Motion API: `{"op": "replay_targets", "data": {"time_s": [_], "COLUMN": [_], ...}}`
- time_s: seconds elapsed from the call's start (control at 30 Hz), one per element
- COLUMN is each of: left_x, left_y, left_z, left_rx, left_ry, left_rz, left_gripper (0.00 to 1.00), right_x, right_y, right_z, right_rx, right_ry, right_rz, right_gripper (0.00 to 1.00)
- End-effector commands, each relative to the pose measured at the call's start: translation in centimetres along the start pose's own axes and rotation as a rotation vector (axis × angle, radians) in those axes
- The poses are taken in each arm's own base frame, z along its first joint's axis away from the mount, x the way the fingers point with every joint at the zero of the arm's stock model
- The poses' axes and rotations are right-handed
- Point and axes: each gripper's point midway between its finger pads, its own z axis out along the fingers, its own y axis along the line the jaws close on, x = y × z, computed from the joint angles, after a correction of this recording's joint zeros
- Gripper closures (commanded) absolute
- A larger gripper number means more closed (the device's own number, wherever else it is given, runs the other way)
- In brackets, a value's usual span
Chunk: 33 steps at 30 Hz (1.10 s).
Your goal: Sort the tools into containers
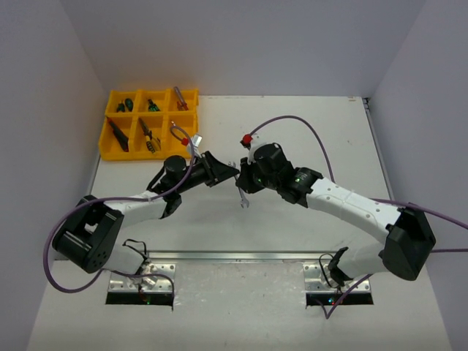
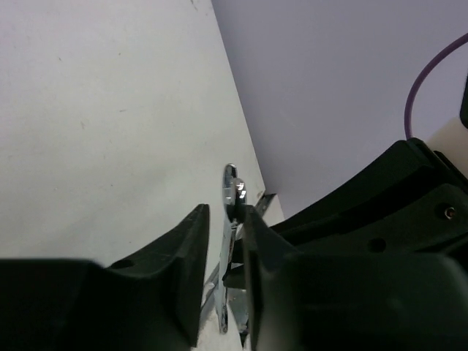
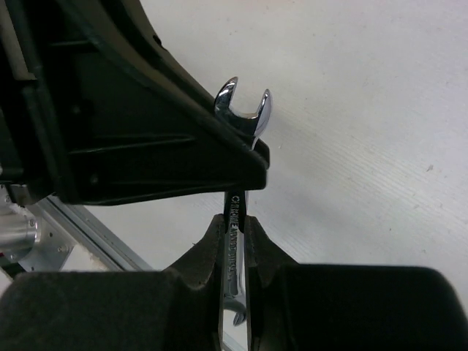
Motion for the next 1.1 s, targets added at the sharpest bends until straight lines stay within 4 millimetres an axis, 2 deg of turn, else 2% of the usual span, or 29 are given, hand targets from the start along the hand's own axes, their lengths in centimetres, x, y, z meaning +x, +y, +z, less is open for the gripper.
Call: {"op": "replay_targets", "data": {"time_s": [0.0, 0.07, 0.13, 0.2, 0.23, 0.3, 0.33, 0.4, 0.5, 0.57, 0.6, 0.63, 0.73, 0.83, 0.9, 0.97, 1.03, 1.07], "left_x": [-1.1, -1.3, -1.3, -1.5, -1.8, -2.5, -3.9, -5.8, -10.1, -14.4, -14.7, -17.7, -22.6, -26.7, -29.6, -30.6, -31.3, -32.1], "left_y": [-2.3, -2.4, -2.6, -3.0, -2.9, -1.2, -1.5, 2.4, 5.4, 6.8, 6.8, 7.7, 9.2, 10.8, 12.2, 13.5, 16.0, 16.2], "left_z": [1.2, 1.5, 1.6, 1.8, 1.9, 2.2, 2.6, 1.9, 0.2, -1.9, -2.0, -3.6, -6.1, -7.2, -6.8, -6.3, -6.1, -5.8], "left_rx": [0.069, 0.068, 0.076, 0.085, 0.07, -0.041, -0.084, -0.337, -0.608, -0.741, -0.758, -0.814, -0.951, -1.073, -1.135, -1.181, -1.244, -1.252], "left_ry": [-0.03, -0.033, -0.028, -0.03, -0.035, -0.051, -0.079, -0.133, -0.23, -0.316, -0.317, -0.382, -0.494, -0.552, -0.572, -0.552, -0.528, -0.529], "left_rz": [0.05, 0.058, 0.071, 0.081, 0.089, 0.108, 0.132, 0.184, 0.249, 0.247, 0.248, 0.23, 0.217, 0.222, 0.22, 0.218, 0.217, 0.219], "left_gripper": [0.87, 0.88, 0.97, 1.0, 1.0, 1.0, 1.0, 1.0, 1.0, 1.0, 1.0, 1.0, 1.0, 1.0, 1.0, 1.0, 1.0, 1.0], "right_x": [-3.2, -3.4, -3.6, -3.7, -3.7, -3.3, -3.2, -2.4, -2.1, -1.7, -1.7, -1.7, -1.1, -0.5, -0.1, 0.3, 0.7, 0.8], "right_y": [2.2, 2.5, 2.6, 2.4, 2.1, 0.8, 0.3, -1.1, -3.3, -4.8, -4.8, -5.6, -6.3, -6.4, -6.6, -6.8, -7.0, -7.1], "right_z": [-1.3, -1.5, -1.6, -1.7, -1.7, -1.8, -2.0, -2.8, -4.8, -6.4, -6.9, -7.9, -9.2, -9.9, -10.3, -10.4, -10.6, -10.6], "right_rx": [-0.071, -0.083, -0.085, -0.076, -0.057, 0.015, 0.044, 0.122, 0.235, 0.295, 0.293, 0.325, 0.336, 0.323, 0.326, 0.334, 0.339, 0.339], "right_ry": [-0.099, -0.106, -0.113, -0.115, -0.114, -0.102, -0.098, -0.072, -0.085, -0.097, -0.102, -0.117, -0.131, -0.136, -0.13, -0.125, -0.123, -0.119], "right_rz": [-0.005, -0.003, 0.0, 0.003, 0.007, 0.017, 0.028, 0.043, 0.064, 0.073, 0.075, 0.083, 0.082, 0.076, 0.073, 0.073, 0.076, 0.075], "right_gripper": [1.0, 1.0, 1.0, 1.0, 0.92, 0.46, 0.32, 0.2, 0.01, 0.01, 0.01, 0.01, 0.01, 0.01, 0.01, 0.01, 0.01, 0.01]}}
